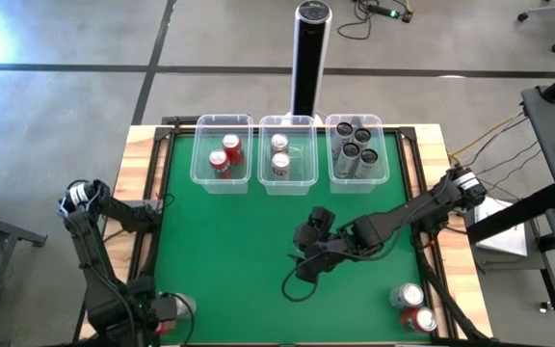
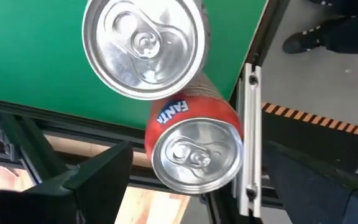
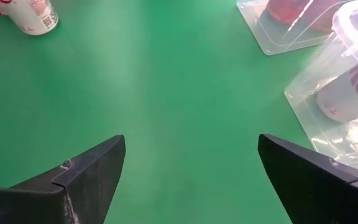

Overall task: Sort soda cans
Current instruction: Put the left orange soda can into the top left transparent bin

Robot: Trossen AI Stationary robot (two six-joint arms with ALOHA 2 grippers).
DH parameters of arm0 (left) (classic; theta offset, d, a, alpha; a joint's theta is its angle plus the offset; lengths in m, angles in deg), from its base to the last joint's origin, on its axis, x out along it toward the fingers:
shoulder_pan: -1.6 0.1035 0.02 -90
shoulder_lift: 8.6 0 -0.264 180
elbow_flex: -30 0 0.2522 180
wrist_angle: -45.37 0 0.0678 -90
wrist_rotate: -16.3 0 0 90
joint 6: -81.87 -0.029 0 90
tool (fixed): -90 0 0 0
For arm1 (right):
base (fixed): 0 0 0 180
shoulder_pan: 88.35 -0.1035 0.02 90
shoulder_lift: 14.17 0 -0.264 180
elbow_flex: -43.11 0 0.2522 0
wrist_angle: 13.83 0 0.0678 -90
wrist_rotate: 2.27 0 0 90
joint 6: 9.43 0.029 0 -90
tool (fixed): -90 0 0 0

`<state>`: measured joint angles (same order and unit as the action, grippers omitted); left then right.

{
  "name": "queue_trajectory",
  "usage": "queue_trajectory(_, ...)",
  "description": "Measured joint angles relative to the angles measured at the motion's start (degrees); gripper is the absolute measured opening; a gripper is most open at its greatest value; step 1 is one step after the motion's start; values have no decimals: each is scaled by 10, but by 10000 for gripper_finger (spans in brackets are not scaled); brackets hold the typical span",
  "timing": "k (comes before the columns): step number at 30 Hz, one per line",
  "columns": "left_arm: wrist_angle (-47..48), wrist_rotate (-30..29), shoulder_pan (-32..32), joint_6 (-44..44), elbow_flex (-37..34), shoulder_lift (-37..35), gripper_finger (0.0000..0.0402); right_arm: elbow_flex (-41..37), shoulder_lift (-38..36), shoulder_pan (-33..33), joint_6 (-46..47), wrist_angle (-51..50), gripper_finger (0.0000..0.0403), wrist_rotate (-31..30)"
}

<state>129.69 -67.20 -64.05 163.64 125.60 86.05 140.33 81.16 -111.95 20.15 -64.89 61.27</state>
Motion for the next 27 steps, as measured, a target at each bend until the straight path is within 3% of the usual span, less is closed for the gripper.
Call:
queue_trajectory(18,-92,0,-13,-2,-82,-1,343,0,0,0,20,1,364,1)
queue_trajectory(27,-130,2,-20,3,-116,-1,342,0,0,0,16,1,364,45)
